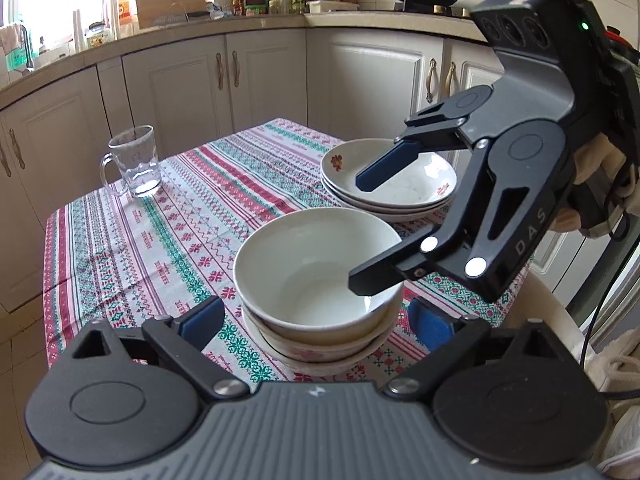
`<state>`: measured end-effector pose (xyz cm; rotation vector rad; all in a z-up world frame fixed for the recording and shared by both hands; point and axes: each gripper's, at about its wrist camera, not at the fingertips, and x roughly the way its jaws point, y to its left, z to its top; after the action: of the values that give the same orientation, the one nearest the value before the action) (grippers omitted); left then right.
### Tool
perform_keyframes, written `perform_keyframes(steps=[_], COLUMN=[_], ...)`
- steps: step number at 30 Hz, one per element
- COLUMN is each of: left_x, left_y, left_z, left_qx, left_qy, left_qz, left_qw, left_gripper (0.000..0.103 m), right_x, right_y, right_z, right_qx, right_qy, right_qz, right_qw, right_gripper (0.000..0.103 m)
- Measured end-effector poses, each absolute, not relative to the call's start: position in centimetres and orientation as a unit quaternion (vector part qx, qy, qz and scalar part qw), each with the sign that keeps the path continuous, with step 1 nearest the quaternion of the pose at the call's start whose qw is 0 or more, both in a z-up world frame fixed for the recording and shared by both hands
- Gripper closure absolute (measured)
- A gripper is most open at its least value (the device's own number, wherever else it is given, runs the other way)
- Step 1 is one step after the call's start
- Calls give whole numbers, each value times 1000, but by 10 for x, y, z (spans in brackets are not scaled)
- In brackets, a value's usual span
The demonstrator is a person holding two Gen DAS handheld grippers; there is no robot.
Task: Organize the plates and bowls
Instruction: 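Open the right tool and pull it back from the bowls, then close the left tool on the bowl stack while the right tool grips its opposite side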
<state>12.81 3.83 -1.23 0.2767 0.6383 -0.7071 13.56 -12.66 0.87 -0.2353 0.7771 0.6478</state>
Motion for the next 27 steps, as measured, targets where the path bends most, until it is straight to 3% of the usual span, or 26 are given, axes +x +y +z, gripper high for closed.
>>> perform_keyframes(steps=[9, 27], left_x=[119, 131], left_y=[55, 50], left_z=[-20, -58], left_qx=[115, 146], left_qy=[318, 355], left_qz=[-331, -313], left_qw=[881, 868], left_gripper=[4, 4], right_x=[85, 103], right_y=[-138, -143], right_z=[6, -75], right_qx=[-166, -135], right_qy=[326, 398], right_qz=[300, 283], right_qw=[881, 862], right_gripper=[0, 0])
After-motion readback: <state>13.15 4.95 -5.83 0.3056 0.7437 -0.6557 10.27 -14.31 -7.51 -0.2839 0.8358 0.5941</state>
